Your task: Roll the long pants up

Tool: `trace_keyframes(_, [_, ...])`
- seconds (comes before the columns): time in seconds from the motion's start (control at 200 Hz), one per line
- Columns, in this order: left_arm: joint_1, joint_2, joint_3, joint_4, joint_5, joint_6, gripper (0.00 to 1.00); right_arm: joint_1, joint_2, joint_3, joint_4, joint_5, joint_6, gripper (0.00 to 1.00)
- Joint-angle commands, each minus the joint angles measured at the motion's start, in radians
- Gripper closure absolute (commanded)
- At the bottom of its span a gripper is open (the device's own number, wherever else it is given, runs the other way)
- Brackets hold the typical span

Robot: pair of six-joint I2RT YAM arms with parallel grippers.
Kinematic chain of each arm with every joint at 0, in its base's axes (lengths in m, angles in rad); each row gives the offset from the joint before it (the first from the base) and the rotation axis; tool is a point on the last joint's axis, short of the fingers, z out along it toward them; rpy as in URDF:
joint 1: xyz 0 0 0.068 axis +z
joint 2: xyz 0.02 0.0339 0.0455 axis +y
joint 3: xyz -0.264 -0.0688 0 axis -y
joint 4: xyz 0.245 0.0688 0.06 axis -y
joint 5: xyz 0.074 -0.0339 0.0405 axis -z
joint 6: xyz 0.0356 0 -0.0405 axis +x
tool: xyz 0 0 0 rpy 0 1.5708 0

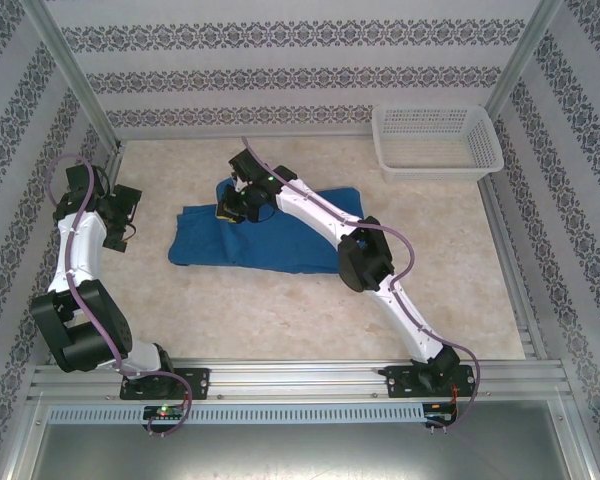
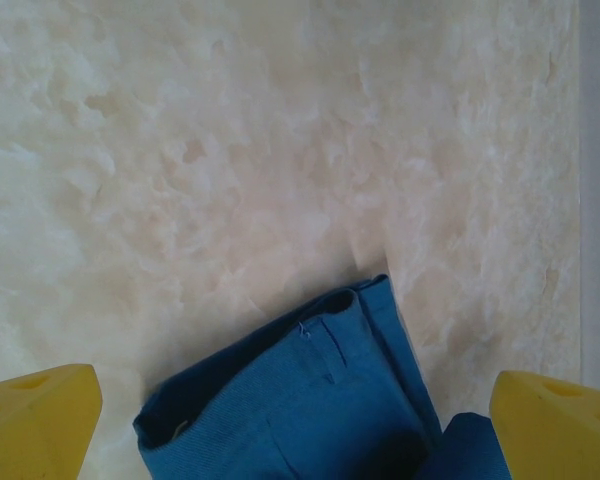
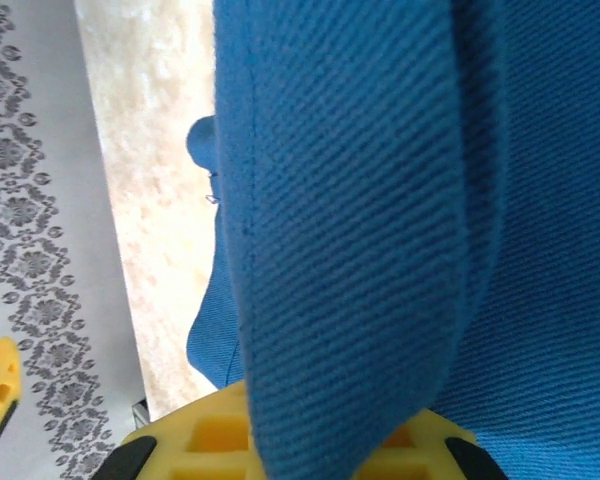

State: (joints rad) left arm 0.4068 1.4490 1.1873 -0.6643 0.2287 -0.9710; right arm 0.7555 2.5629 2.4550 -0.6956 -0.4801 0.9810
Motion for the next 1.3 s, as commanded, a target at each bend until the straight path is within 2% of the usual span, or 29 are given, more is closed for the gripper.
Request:
trace_keyframes(0.0, [-0.006, -0.008, 0.018, -0.031, 0.006, 0.024, 0.00, 0.017, 0.024, 0.045, 0.082, -0.045, 0.045, 0.77])
trace_keyframes(0.07, [-0.007, -0.010, 0.017, -0.030, 0.006, 0.023, 0.00, 0.020, 0.034, 0.050, 0.121, -0.067, 0.061, 0.34])
trace_keyframes(0.125, [-0.007, -0.010, 0.020, -0.032, 0.008, 0.023, 0.00, 0.021, 0.049, 0.075, 0.129, -0.085, 0.072, 0.14])
trace_keyframes(0.17, [-0.007, -0.010, 0.022, -0.032, 0.009, 0.019, 0.00, 0.021, 0.061, 0.100, 0.127, -0.099, 0.072, 0.06])
trace_keyframes(0.24, [-0.006, -0.011, 0.023, -0.028, 0.016, 0.013, 0.00, 0.019, 0.066, 0.119, 0.126, -0.121, 0.059, 0.05])
trace_keyframes(0.345, [-0.009, -0.018, 0.024, -0.032, 0.016, 0.007, 0.00, 0.007, 0.046, 0.109, 0.107, -0.148, 0.030, 0.11])
trace_keyframes(0.37, [-0.008, -0.022, 0.025, -0.034, 0.015, 0.005, 0.00, 0.002, 0.037, 0.097, 0.105, -0.155, 0.024, 0.16])
trace_keyframes(0.42, [-0.010, -0.029, 0.022, -0.034, 0.014, -0.001, 0.00, -0.007, 0.015, 0.074, 0.096, -0.161, -0.004, 0.37])
trace_keyframes(0.45, [-0.013, -0.032, 0.020, -0.031, 0.017, -0.003, 0.01, -0.015, -0.004, 0.061, 0.078, -0.161, -0.033, 0.58])
trace_keyframes(0.485, [-0.019, -0.038, 0.016, -0.023, 0.023, -0.005, 0.10, -0.026, -0.028, 0.047, 0.041, -0.154, -0.079, 0.86])
trace_keyframes(0.505, [-0.025, -0.041, 0.013, -0.020, 0.028, -0.007, 0.15, -0.032, -0.044, 0.040, 0.010, -0.141, -0.109, 0.95])
trace_keyframes(0.525, [-0.036, -0.047, 0.010, -0.015, 0.029, -0.012, 0.20, -0.041, -0.061, 0.031, -0.026, -0.126, -0.150, 0.98])
trace_keyframes(0.585, [-0.098, -0.061, -0.011, 0.013, 0.023, -0.030, 0.29, -0.071, -0.116, 0.000, -0.144, -0.066, -0.275, 0.96])
trace_keyframes(0.624, [-0.163, -0.065, -0.031, 0.042, 0.009, -0.048, 0.43, -0.097, -0.161, -0.030, -0.224, -0.002, -0.360, 0.96])
trace_keyframes(0.634, [-0.181, -0.065, -0.036, 0.049, 0.008, -0.053, 0.51, -0.103, -0.172, -0.040, -0.241, 0.022, -0.381, 1.00])
trace_keyframes(0.689, [-0.275, -0.057, -0.062, 0.092, -0.011, -0.087, 0.96, -0.138, -0.237, -0.111, -0.317, 0.128, -0.473, 1.00])
trace_keyframes(0.699, [-0.291, -0.055, -0.066, 0.098, -0.017, -0.093, 1.00, -0.146, -0.249, -0.122, -0.325, 0.144, -0.491, 1.00])
trace_keyframes(0.809, [-0.428, -0.018, -0.089, 0.157, -0.094, -0.171, 1.00, -0.244, -0.367, -0.325, -0.333, 0.240, -0.577, 1.00])
trace_keyframes(0.994, [-0.579, 0.130, -0.054, 0.214, -0.171, -0.241, 1.00, -0.362, -0.502, -0.648, -0.182, 0.264, -0.626, 1.00])
trace_keyframes(1.099, [-0.624, 0.275, 0.010, 0.286, -0.210, -0.235, 1.00, -0.401, -0.487, -0.709, -0.142, 0.276, -0.667, 1.00])
trace_keyframes(1.294, [-0.658, 0.504, 0.197, 0.234, -0.273, -0.202, 1.00, -0.418, -0.427, -0.748, -0.101, 0.260, -0.702, 1.00])
